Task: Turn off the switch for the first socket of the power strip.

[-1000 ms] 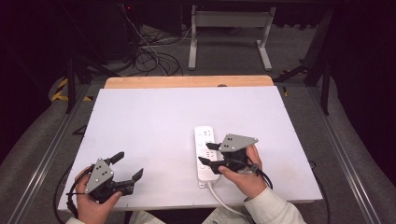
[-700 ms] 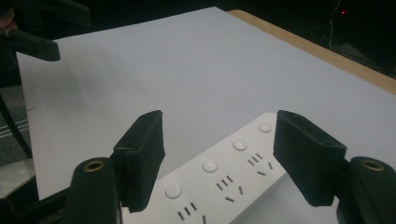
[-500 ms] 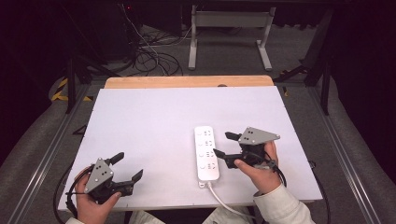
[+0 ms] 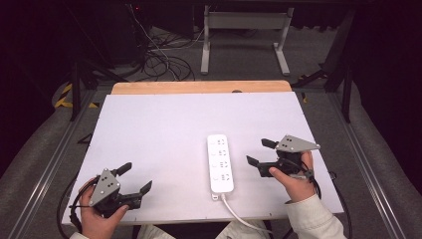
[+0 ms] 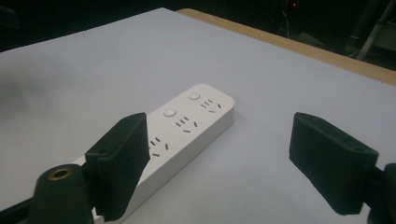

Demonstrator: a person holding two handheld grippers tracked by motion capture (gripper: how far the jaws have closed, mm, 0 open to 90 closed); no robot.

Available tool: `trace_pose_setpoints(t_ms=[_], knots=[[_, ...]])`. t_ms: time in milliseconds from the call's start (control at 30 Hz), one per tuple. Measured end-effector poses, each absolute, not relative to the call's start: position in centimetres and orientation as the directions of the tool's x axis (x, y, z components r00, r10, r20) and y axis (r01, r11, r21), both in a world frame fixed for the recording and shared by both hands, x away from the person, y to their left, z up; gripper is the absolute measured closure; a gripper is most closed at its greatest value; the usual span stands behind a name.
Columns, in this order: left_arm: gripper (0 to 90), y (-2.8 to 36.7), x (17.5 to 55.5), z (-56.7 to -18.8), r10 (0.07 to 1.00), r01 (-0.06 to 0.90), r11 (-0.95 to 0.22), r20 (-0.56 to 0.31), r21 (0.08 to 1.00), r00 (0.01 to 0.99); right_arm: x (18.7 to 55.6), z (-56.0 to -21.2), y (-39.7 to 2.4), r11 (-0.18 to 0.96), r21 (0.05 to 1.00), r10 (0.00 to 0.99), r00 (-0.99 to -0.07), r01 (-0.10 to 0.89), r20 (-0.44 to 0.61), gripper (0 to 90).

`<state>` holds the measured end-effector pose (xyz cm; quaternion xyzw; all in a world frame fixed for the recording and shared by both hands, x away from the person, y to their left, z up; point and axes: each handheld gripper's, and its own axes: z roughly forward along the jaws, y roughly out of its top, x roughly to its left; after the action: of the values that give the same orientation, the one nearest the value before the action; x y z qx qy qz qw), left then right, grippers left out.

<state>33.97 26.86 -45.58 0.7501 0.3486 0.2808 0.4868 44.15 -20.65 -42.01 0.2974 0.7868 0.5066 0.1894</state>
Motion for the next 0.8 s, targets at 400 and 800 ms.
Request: trace_pose_setpoints(t_ms=[400, 800], knots=[[15.0, 26.9, 33.9, -45.4, 0.792, 0.261, -0.292, 0.079, 0.92, 0.606, 44.2, -44.1, -23.4, 0.285, 0.916, 0.671, -0.741, 0.282, 0.019, 20.2], [13.9, 26.9, 34.0, -45.6, 0.79, 0.259, -0.284, 0.072, 0.923, 0.609, 43.5, -46.1, -25.9, 0.284, 0.912, 0.69, -0.723, 0.297, 0.021, 18.5]])
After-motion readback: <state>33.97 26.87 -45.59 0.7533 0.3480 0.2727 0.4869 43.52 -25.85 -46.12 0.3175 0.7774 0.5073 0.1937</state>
